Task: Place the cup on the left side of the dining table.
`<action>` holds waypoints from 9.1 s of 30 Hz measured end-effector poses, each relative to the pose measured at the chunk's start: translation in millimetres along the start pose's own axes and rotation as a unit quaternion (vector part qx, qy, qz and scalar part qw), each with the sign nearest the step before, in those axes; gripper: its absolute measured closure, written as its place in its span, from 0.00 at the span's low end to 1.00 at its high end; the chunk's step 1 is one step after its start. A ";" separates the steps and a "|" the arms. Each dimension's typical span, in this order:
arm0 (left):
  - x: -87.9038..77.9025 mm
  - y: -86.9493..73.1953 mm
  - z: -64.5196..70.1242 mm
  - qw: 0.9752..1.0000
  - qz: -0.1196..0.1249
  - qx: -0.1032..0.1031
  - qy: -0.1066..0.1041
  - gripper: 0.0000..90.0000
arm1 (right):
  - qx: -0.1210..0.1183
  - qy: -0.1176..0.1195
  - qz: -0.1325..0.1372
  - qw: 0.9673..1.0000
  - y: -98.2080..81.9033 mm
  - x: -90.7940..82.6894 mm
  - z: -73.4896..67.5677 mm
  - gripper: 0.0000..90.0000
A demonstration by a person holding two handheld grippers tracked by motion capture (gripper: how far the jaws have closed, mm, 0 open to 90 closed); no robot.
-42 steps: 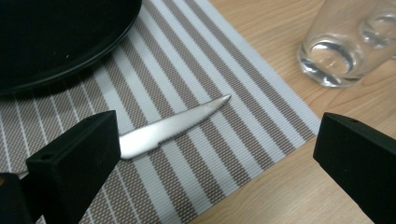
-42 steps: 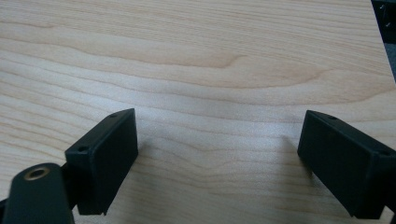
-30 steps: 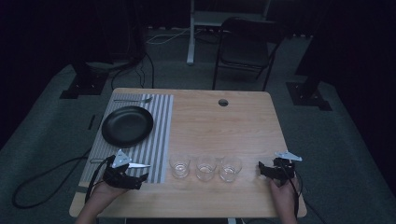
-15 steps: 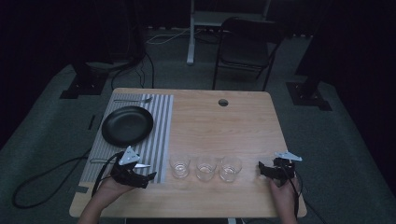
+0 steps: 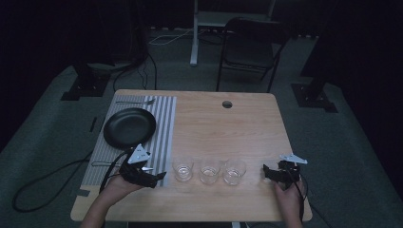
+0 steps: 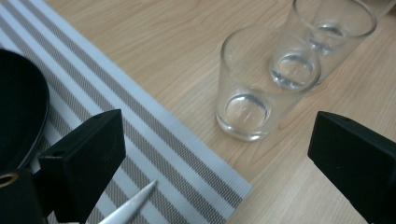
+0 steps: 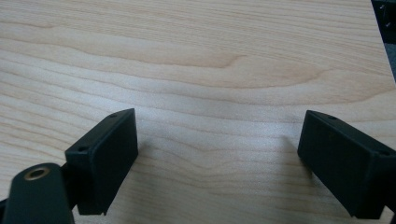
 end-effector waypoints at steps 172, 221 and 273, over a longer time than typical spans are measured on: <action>181.1 134.7 145.7 0.952 -0.229 0.185 -0.084 0.20 | 0.001 0.000 0.000 1.000 0.2 -0.1 0.0 0.13; 149.7 128.7 31.5 0.971 -0.225 0.074 0.009 0.20 | 0.000 0.000 0.000 1.000 0.0 0.0 0.0 0.13; 45.0 23.4 -84.1 0.961 -0.252 -0.059 0.097 0.20 | 0.000 -0.001 0.000 1.000 0.1 0.0 0.0 0.13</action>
Point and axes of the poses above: each handheld gripper's, and its own axes: x roughly forward along the jaws, y roughly out of its top, z roughly to its right, the point moved 9 cm from there along x, roughly forward along the jaws, and after that the axes turned 1 degree about -z, right-handed, at the moved point
